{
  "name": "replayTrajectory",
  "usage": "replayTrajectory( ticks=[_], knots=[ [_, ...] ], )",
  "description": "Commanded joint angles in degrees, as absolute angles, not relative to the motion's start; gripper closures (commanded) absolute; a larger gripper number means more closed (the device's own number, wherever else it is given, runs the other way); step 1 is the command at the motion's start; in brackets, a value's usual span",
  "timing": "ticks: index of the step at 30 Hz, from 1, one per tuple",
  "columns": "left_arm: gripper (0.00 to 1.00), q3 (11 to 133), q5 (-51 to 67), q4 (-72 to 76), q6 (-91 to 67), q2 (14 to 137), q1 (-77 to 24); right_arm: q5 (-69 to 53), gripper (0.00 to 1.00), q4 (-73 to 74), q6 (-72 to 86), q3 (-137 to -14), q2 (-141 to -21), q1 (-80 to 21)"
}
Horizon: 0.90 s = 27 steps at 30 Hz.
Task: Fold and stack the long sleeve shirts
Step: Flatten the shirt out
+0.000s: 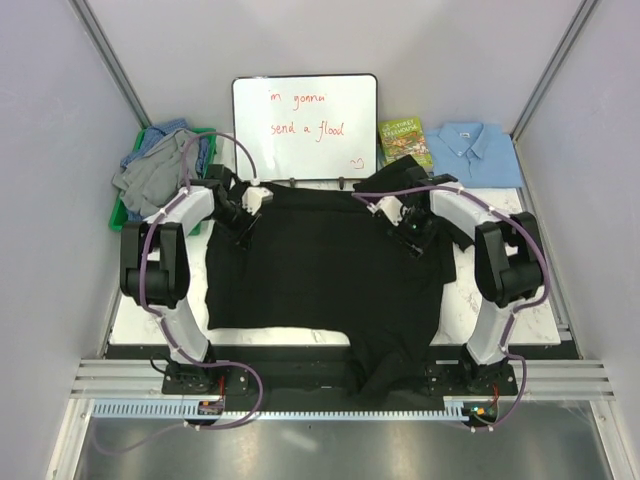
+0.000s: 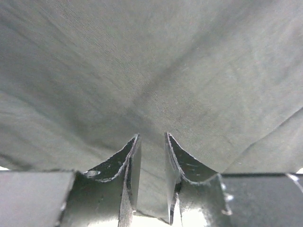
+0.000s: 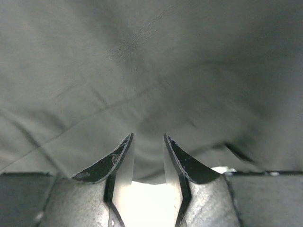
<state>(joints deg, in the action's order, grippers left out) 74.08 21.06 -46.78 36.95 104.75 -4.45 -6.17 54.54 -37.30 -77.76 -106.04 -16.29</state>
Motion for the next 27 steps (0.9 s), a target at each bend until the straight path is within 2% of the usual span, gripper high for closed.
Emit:
replayTrajectory(
  ticks=[1,8,11,14,15,17,19,23,27],
  knots=[
    [0.68,69.88,19.34,-45.35,40.43,105.47,-4.22,-4.22,0.62,53.61,-38.48,-72.0,-109.86,-15.47],
    [0.7,50.38,15.03,-45.44,44.2,94.94,-9.92,-3.69,0.64,61.34,-46.47,-60.48,-101.35,-15.56],
    [0.71,46.32,15.46,-47.19,45.53,89.31,-11.25,-5.7,0.6,66.78,-50.61,-59.15,-96.78,-15.82],
    [0.67,48.5,18.01,-50.18,45.27,87.02,-10.81,-12.37,0.51,72.85,-50.89,-66.42,-95.54,-15.47],
    [0.66,50.08,19.06,-50.88,45.09,86.75,-10.55,-13.87,0.48,74.17,-49.24,-72.45,-97.02,-14.86],
    [0.62,56.31,21.79,-51.41,43.6,87.53,-9.67,-19.06,0.46,74.44,-47.21,-79.16,-99.65,-11.71],
    [0.57,63.32,24.68,-51.85,41.67,89.03,-9.06,-21.35,0.39,73.66,-42.21,-89.26,-105.62,-8.89],
    [0.5,73.11,26.36,-49.67,36.93,94.37,-6.34,-20.75,0.34,69.36,-31.31,-106.84,-117.31,-1.43],
    [0.43,81.72,27.95,-48.87,34.19,101.05,-2.64,-19.24,0.32,65.49,-24.27,-126.24,-128.9,-0.26]
  ],
)
